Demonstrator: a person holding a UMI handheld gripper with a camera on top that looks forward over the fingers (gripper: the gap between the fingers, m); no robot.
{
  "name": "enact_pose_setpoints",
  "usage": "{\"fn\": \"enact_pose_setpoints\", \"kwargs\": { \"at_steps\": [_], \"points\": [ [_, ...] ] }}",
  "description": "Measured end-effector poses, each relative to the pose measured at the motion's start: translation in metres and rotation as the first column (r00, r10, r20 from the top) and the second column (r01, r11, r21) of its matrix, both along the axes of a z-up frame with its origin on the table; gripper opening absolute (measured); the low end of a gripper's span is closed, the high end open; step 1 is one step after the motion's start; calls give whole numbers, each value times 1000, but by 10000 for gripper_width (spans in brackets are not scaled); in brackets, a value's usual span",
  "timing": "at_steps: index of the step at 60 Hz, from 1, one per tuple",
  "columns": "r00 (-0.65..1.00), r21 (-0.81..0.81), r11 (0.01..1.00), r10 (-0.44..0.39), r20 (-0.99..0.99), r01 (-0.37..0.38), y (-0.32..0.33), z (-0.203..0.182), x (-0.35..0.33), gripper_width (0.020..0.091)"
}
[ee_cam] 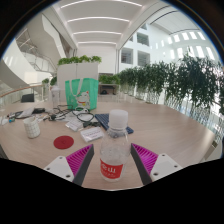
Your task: Pour water
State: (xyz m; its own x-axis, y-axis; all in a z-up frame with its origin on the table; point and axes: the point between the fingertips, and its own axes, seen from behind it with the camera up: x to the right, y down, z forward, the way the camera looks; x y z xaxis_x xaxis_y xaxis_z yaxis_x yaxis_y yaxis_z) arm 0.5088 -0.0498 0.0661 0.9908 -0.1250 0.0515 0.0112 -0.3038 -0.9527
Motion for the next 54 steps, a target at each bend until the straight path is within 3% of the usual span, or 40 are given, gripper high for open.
{"fn": "enact_pose_setpoints", "kwargs": {
  "at_steps": [4, 6, 7, 9, 20, 28, 34, 43, 48, 54],
  "points": [
    [1000, 24, 1000, 1, -22, -1, 14, -6, 4, 808],
    [999, 35, 999, -1, -34, 2, 23, -8, 8, 762],
    [999, 39, 999, -3, -38, 5, 25, -9, 8, 709],
    [999, 43, 999, 0, -49, 3, 28, -11, 8, 523],
    [996, 60, 997, -39, -83, 44, 28, -13, 15, 450],
    [991, -1, 997, -77, -110, 77, 28, -17, 15, 338],
    [987, -43, 996, -81, -141, 76, 28, -5, 2, 338],
    [1000, 12, 1000, -8, -4, 8, 55, 91, -36, 337],
    [981, 9, 998, 66, 182, -69, 86, 142, -80, 337],
    [844, -70, 987, 160, 512, -145, 125, 167, -138, 336]
  ]
}}
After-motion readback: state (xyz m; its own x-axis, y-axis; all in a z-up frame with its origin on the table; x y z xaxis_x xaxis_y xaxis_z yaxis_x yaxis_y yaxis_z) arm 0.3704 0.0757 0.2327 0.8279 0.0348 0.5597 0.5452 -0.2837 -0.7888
